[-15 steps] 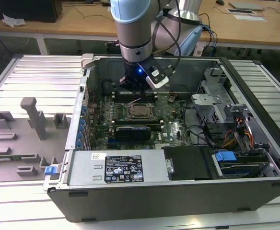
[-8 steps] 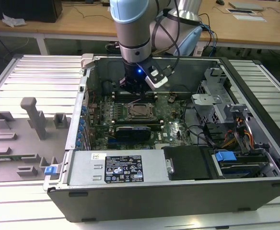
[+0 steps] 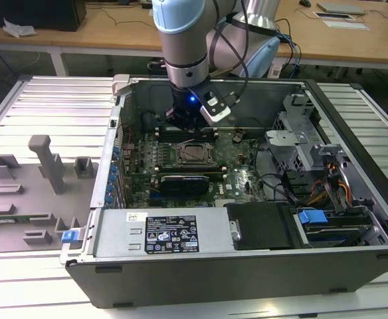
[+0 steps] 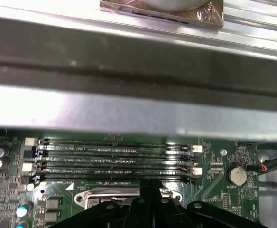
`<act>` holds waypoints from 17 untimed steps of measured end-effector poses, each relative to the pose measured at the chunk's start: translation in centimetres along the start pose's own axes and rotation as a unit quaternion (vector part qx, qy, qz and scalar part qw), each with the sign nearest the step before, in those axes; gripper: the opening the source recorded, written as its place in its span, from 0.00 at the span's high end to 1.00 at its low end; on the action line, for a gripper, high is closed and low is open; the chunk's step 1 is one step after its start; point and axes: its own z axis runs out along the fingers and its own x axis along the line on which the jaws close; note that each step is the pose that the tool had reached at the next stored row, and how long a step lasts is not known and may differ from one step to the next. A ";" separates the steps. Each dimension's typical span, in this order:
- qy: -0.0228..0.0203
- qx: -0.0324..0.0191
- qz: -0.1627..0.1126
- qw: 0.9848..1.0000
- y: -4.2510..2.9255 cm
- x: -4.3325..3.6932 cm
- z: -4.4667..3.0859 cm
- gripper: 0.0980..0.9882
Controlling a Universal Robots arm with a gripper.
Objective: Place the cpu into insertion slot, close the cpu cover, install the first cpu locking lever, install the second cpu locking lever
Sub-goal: 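Install the first cpu locking lever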
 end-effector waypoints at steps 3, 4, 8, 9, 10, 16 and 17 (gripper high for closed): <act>-0.001 0.002 0.006 1.000 0.20 0.01 0.22 0.99; -0.001 0.002 0.009 1.000 0.30 0.01 0.31 0.99; -0.003 0.006 0.020 1.000 0.42 0.00 0.59 0.99; -0.004 0.008 0.028 1.000 0.45 0.00 0.73 0.99; -0.006 0.011 0.041 0.999 0.55 0.00 0.99 0.99; -0.009 0.022 0.066 0.997 0.61 -0.02 1.43 0.99; -0.009 0.024 0.068 0.997 0.61 -0.02 1.47 0.99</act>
